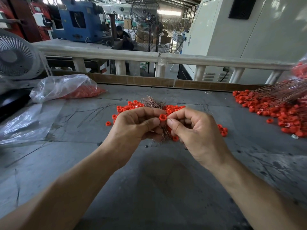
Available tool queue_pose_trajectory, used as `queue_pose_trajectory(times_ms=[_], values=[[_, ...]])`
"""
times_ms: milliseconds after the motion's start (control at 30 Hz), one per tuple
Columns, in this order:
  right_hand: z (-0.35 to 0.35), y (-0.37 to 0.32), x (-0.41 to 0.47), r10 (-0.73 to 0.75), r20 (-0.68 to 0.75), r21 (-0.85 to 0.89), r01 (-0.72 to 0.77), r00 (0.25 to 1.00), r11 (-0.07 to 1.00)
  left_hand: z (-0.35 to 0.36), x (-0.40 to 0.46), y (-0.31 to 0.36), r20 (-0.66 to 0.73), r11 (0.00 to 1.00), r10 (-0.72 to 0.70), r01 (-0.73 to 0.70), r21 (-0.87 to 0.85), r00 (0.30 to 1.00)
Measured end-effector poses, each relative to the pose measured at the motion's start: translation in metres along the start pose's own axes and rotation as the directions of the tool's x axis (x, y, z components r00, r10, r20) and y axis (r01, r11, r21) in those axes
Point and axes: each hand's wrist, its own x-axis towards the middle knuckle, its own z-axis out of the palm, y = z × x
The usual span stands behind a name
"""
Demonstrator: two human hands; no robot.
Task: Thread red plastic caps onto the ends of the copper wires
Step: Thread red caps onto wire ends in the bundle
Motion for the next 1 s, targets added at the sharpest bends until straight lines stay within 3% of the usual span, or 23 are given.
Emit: queue_pose_trajectory(times_ms=[300,700,1000], values=[[-0.001,0.002,0.0,-0.019,0.009,-0.036,0.019,1.0,0.999,-0.001,-0.001,0.001,-0.018,1.0,-0.021,0.021,-0.011,1.0],[0.0,0.008,0.003,0.091,0.097,0.104,-0.101,0.991,0.989,0.0,0.001,0.002,-0.03,0.997,-0.024,0.022,-0.068,0.999],[0.004,0.016,0.002,0.116,0.179,0.193,-0.15,0.977,0.97,0.0,-0.001,0.004,0.035,0.99,-0.046,0.051,-0.132,0.998]])
